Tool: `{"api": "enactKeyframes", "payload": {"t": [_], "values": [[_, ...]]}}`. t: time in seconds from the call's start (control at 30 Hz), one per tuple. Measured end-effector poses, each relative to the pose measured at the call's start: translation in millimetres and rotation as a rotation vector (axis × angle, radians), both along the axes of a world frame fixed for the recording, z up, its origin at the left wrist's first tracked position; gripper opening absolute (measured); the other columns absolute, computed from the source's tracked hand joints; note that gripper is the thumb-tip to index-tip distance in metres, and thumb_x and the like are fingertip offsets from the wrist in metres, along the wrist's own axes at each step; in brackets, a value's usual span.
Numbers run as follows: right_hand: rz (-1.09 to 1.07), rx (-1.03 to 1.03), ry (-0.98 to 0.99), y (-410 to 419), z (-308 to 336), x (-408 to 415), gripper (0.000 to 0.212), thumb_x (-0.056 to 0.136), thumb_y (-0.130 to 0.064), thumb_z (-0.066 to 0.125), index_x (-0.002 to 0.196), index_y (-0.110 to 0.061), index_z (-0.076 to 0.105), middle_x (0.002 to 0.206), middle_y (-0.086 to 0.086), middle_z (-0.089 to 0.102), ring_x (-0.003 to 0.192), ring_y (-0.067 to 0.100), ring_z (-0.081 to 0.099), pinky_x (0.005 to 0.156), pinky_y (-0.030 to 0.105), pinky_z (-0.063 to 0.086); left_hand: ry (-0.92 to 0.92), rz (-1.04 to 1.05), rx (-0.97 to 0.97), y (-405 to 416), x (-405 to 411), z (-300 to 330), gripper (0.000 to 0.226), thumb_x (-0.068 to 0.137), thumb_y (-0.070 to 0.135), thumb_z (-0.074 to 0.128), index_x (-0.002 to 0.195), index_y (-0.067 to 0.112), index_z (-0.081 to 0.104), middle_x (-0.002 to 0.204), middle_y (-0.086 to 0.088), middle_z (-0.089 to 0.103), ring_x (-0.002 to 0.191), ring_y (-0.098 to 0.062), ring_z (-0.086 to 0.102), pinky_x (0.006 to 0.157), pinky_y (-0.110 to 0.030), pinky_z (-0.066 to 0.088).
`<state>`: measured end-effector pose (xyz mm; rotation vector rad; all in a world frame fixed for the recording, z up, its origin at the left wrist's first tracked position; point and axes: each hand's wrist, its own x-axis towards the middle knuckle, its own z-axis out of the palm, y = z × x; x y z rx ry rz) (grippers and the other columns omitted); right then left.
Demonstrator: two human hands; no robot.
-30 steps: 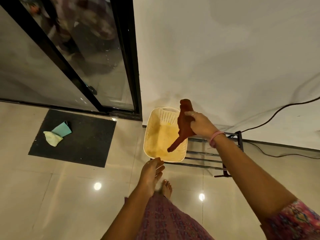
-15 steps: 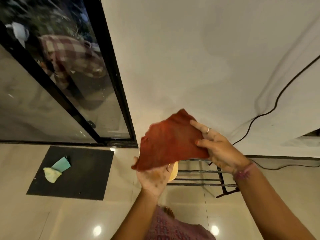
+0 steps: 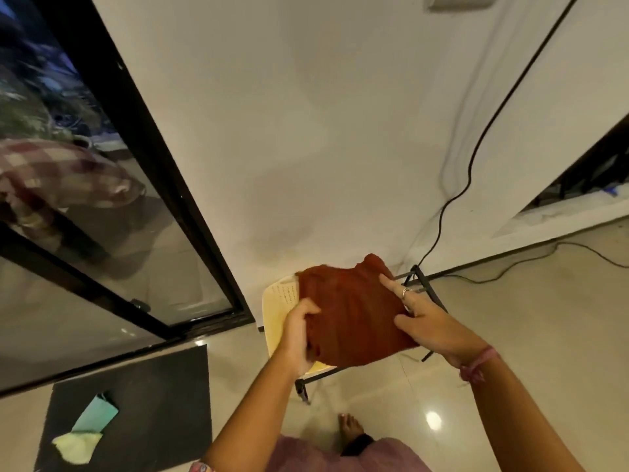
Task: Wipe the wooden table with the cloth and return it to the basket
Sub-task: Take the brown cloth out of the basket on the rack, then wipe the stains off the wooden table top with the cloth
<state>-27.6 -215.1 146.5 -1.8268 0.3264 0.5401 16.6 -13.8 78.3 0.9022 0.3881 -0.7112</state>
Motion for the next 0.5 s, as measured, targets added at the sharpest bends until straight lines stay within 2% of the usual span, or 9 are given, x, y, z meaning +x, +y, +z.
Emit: {"api": "enactKeyframes", "payload": {"t": [0.07,0.13,0.2,0.27,0.3,0.37,0.4,0.47,0.5], "values": [[0.013,-0.049,-0.039,22.6,5.3,-12.1,0.069,0.097,-0.003,0.043,0.146,-0.046,0.021,0.145,0.004,0.044,0.112,0.016,0.059,0.095,0.032,0.052,-0.136,-0.210,0.121,-14.1,0.3,13.3,0.031,0.073,0.018,0.050,0.101,0.014,0.063,0.074,0.000,0.070,0.071,-0.017,0.064,0.062,-0.026,0.050],[-0.028,0.006,-0.092,47.4,6.4,-25.1,0.068,0.097,-0.002,0.042,0.143,-0.046,0.018,0.147,-0.002,0.039,0.124,0.015,0.051,0.106,0.033,0.044,-0.257,-0.388,0.171,-31.6,-4.9,21.4,0.038,0.066,0.024,0.048,0.103,0.021,0.058,0.066,0.009,0.064,0.068,-0.010,0.060,0.063,-0.026,0.047],[-0.158,0.047,-0.118,64.1,4.0,-38.2,0.069,0.096,0.000,0.039,0.148,-0.038,0.015,0.152,0.000,0.033,0.135,0.022,0.039,0.113,0.042,0.036,-0.265,-0.497,0.180,-43.9,-13.0,23.5,0.028,0.064,0.027,0.048,0.090,0.024,0.058,0.059,0.011,0.059,0.061,-0.009,0.057,0.060,-0.026,0.045],[-0.283,0.064,-0.122,69.7,4.1,-54.1,0.068,0.097,0.000,0.037,0.151,-0.035,0.015,0.156,0.000,0.027,0.140,0.023,0.032,0.115,0.044,0.031,-0.206,-0.563,0.142,-49.5,-22.6,23.3,0.012,0.068,0.027,0.049,0.076,0.023,0.057,0.056,0.011,0.057,0.058,-0.008,0.055,0.056,-0.024,0.045],[-0.322,0.075,-0.138,70.7,4.6,-65.0,0.067,0.098,-0.001,0.036,0.150,-0.038,0.015,0.157,-0.004,0.024,0.141,0.020,0.030,0.116,0.043,0.029,-0.175,-0.581,0.110,-49.6,-28.9,21.2,0.012,0.070,0.027,0.050,0.075,0.021,0.059,0.057,0.009,0.058,0.059,-0.008,0.056,0.056,-0.024,0.045],[-0.356,0.077,-0.178,70.2,4.6,-87.2,0.065,0.099,-0.005,0.034,0.146,-0.046,0.014,0.157,-0.013,0.022,0.142,0.013,0.028,0.117,0.036,0.029,-0.119,-0.593,0.029,-48.3,-40.7,16.8,0.023,0.073,0.030,0.052,0.085,0.017,0.067,0.068,0.004,0.067,0.067,-0.011,0.063,0.062,-0.025,0.050],[-0.384,0.078,-0.177,69.4,3.7,-97.5,0.064,0.100,-0.008,0.034,0.145,-0.050,0.015,0.155,-0.016,0.024,0.140,0.010,0.030,0.112,0.027,0.033,-0.084,-0.604,-0.010,-48.0,-46.9,16.2,0.029,0.077,0.031,0.053,0.095,0.015,0.070,0.077,0.000,0.070,0.074,-0.014,0.067,0.068,-0.028,0.052],[-0.489,0.091,-0.176,67.3,0.2,-116.7,0.056,0.101,-0.015,0.035,0.144,-0.049,0.024,0.148,-0.019,0.035,0.133,0.007,0.038,0.092,0.007,0.040,0.005,-0.617,-0.074,-50.0,-59.7,14.9,0.034,0.084,0.030,0.055,0.109,0.013,0.069,0.091,-0.007,0.072,0.083,-0.021,0.069,0.076,-0.033,0.053],[-0.567,0.108,-0.197,66.5,-2.5,-123.1,0.051,0.101,-0.016,0.037,0.143,-0.045,0.032,0.144,-0.018,0.044,0.128,0.005,0.046,0.084,0.005,0.043,0.047,-0.612,-0.101,-51.0,-65.5,14.2,0.032,0.086,0.027,0.055,0.111,0.012,0.069,0.092,-0.009,0.072,0.083,-0.023,0.069,0.076,-0.034,0.054]]}}
